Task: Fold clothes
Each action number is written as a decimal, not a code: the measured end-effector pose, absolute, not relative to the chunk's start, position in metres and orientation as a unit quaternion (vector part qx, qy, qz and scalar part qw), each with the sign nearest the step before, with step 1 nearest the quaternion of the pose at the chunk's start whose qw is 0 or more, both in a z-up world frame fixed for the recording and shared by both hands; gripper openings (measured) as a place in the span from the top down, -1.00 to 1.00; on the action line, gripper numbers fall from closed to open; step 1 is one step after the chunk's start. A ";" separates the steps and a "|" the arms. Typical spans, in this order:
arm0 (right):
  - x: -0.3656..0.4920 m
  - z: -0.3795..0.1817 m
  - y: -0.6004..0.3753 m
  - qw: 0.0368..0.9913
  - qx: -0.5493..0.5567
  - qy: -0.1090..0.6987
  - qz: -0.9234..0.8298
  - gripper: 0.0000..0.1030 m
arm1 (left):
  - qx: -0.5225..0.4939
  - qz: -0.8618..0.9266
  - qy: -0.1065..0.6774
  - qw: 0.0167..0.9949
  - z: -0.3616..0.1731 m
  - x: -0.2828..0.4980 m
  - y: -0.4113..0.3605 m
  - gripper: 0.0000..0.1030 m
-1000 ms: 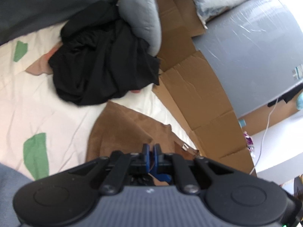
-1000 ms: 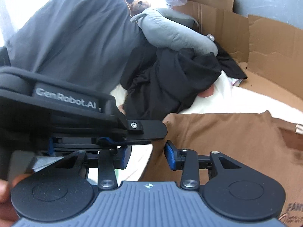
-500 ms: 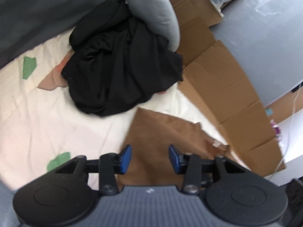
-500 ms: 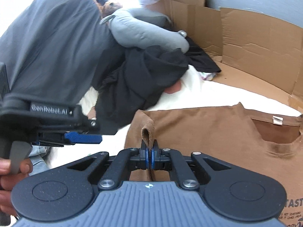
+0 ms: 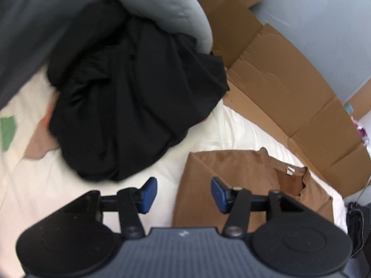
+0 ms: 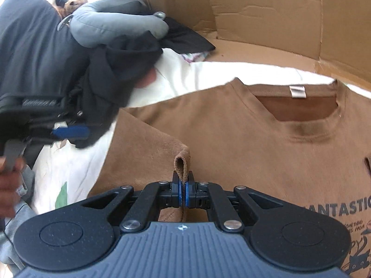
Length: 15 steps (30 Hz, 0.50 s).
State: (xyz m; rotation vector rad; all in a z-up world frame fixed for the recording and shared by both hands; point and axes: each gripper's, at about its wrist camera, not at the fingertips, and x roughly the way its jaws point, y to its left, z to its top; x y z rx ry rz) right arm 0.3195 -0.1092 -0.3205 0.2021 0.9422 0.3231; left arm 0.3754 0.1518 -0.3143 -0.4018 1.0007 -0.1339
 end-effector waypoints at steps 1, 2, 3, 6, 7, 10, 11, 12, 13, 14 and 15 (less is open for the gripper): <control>0.319 -0.322 -0.111 0.873 0.098 0.452 0.154 0.97 | -0.186 -0.065 0.480 0.855 -0.317 0.382 0.149 -0.06; 0.318 -0.323 -0.111 0.873 0.099 0.453 0.153 0.97 | -0.177 -0.064 0.485 0.854 -0.319 0.389 0.146 -0.06; 0.318 -0.324 -0.112 0.872 0.100 0.454 0.152 0.97 | -0.167 -0.064 0.489 0.854 -0.321 0.394 0.143 -0.06; 0.317 -0.325 -0.112 0.872 0.104 0.454 0.153 0.97 | -0.148 -0.075 0.496 0.853 -0.323 0.406 0.132 -0.06; 0.317 -0.325 -0.112 0.872 0.104 0.453 0.154 0.97 | -0.142 -0.077 0.497 0.853 -0.323 0.409 0.129 -0.06; 0.316 -0.324 -0.112 0.872 0.107 0.452 0.155 0.97 | -0.131 -0.081 0.499 0.852 -0.324 0.420 0.122 -0.06; 0.316 -0.324 -0.112 0.872 0.108 0.452 0.156 0.97 | -0.132 -0.082 0.501 0.851 -0.325 0.424 0.121 -0.02; 0.316 -0.323 -0.112 0.872 0.109 0.451 0.157 0.97 | -0.136 -0.081 0.502 0.850 -0.326 0.426 0.121 0.01; 0.316 -0.323 -0.112 0.872 0.109 0.451 0.157 0.97 | -0.141 -0.077 0.505 0.848 -0.328 0.428 0.121 0.11; 0.316 -0.322 -0.112 0.872 0.110 0.450 0.157 0.97 | -0.144 -0.071 0.512 0.844 -0.331 0.432 0.122 0.38; 0.316 -0.322 -0.112 0.872 0.111 0.450 0.158 0.97 | -0.147 -0.069 0.517 0.841 -0.334 0.434 0.123 0.57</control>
